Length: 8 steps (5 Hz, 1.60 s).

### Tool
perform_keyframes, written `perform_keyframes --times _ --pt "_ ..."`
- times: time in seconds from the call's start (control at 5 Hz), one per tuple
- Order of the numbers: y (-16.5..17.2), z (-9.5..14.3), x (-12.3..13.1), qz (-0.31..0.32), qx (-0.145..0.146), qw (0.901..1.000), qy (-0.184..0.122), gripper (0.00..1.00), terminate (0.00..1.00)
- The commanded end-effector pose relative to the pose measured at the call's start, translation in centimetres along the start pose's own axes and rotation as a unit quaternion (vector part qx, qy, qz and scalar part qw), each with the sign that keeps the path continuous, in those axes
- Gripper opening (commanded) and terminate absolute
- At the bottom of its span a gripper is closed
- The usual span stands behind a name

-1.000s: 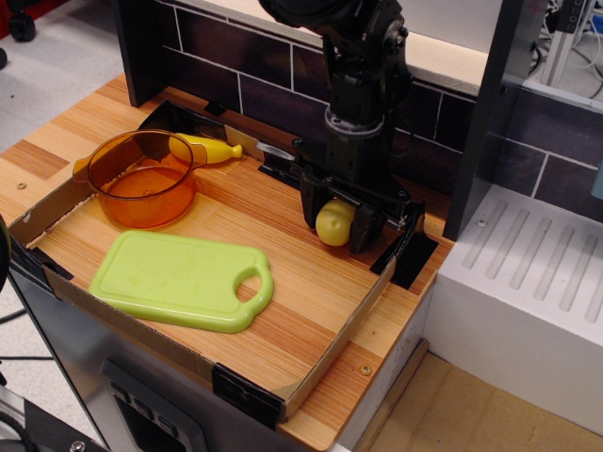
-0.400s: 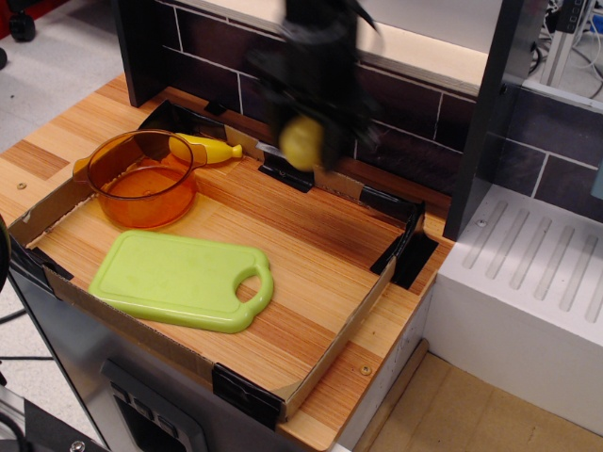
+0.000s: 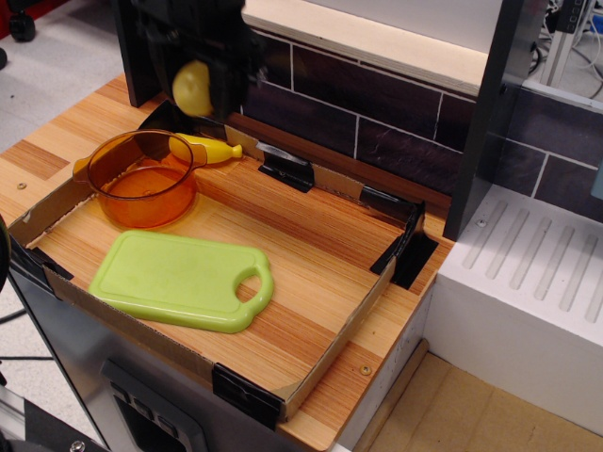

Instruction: Put potato in pot

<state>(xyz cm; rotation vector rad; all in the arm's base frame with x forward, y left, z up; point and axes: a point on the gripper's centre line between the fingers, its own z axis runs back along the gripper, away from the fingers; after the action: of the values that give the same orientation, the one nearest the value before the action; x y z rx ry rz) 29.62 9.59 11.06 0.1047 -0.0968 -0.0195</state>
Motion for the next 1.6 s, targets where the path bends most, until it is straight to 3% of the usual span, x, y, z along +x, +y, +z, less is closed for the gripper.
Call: perform_keyframes --times 0.0,0.4,0.6,1.0,1.2,1.4 --pt "4.0 -1.3 -1.3 0.004 0.018 0.9998 0.002 0.0 0.0" --pt "4.5 -3.3 -2.7 -0.002 0.007 1.0 -0.003 0.0 0.0" --pt "4.0 -3.9 -2.8 -0.019 0.008 0.9998 -0.002 1.0 0.0" --pt "3.7 -4.0 -2.2 -0.01 0.017 0.9997 -0.011 1.0 0.0" --pt "3.3 -2.3 -1.6 -0.01 0.014 0.9998 -0.002 1.0 0.0" --pt "2.6 0.0 -0.8 -0.021 0.031 0.999 0.022 1.0 0.0"
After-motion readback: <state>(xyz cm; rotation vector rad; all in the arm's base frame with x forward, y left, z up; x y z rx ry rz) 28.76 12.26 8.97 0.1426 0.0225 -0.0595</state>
